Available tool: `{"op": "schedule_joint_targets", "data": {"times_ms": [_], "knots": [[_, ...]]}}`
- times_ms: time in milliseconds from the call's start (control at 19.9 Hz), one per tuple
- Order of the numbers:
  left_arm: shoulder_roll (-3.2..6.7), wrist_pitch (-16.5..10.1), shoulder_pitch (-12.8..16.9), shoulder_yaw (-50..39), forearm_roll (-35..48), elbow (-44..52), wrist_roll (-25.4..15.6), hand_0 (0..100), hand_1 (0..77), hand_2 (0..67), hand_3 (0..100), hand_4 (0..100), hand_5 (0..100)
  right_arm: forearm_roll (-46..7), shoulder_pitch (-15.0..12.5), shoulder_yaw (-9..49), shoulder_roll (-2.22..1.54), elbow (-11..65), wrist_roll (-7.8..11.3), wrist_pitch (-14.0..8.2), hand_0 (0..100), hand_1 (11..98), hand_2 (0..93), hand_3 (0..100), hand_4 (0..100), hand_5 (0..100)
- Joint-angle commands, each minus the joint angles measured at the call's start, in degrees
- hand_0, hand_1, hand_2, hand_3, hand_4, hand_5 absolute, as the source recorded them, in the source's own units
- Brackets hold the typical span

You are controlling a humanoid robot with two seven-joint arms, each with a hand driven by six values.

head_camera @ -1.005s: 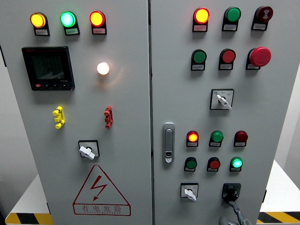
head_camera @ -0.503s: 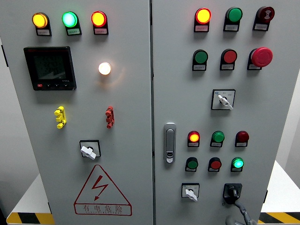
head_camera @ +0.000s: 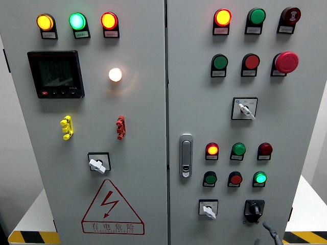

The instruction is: Trip black knob to open circuit

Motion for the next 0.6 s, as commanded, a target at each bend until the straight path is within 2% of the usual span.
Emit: {"op": "schedule_joint_targets", "data": {"times_ms": [0, 50, 101, 151, 302, 402, 553], "knots": [[0.0, 0.0, 0.0, 0.02, 0.0, 0.01, 0.0, 0, 3.3, 12.7, 21, 7, 2, -0.01, -1.66, -0.05, -0.09, 0.77, 0.11, 0.0, 84, 44.5, 6.7, 71, 65, 93], [0.0, 0.0, 0.0, 0.02, 0.0, -0.08, 0.0, 0, 3.3, 12.7, 21, 7, 2, -0.01, -2.28, -0.05, -0.09, 0.95, 0.2, 0.09, 84, 45.0, 6.7, 64, 56, 85], [0.0, 0.0, 0.0, -0.07, 0.0, 0.01, 0.0, 0, 3.3, 12.7, 21, 7, 2, -0.09, -2.46, -0.22, 0.0, 1.04, 0.29, 0.09, 84, 45.1, 6.8, 60, 53, 81], [0.0, 0.0, 0.0, 0.02, 0.0, 0.01, 0.0, 0, 3.3, 12.7, 21, 7, 2, -0.1, -2.55, -0.14, 0.0, 1.04, 0.38, 0.09, 84, 45.4, 7.0, 51, 42, 73], [0.0, 0.0, 0.0, 0.02, 0.0, 0.01, 0.0, 0, 3.4, 12.8, 21, 7, 2, -1.32, -4.38, -0.14, -0.35, 2.7, 0.38, 0.09, 83, 46.6, 8.0, 42, 35, 63], [0.0, 0.0, 0.0, 0.02, 0.0, 0.01, 0.0, 0, 3.4, 12.8, 21, 7, 2, -2.11, -5.62, -0.23, -0.53, 3.76, 0.46, 0.18, 83, 47.0, 8.5, 40, 33, 61], [0.09, 0.0, 0.0, -0.07, 0.0, -0.08, 0.0, 0, 3.4, 12.8, 21, 7, 2, -5.19, -6.67, -0.14, -0.35, 4.64, 0.46, 0.26, 84, 47.9, 9.9, 34, 27, 54]]}}
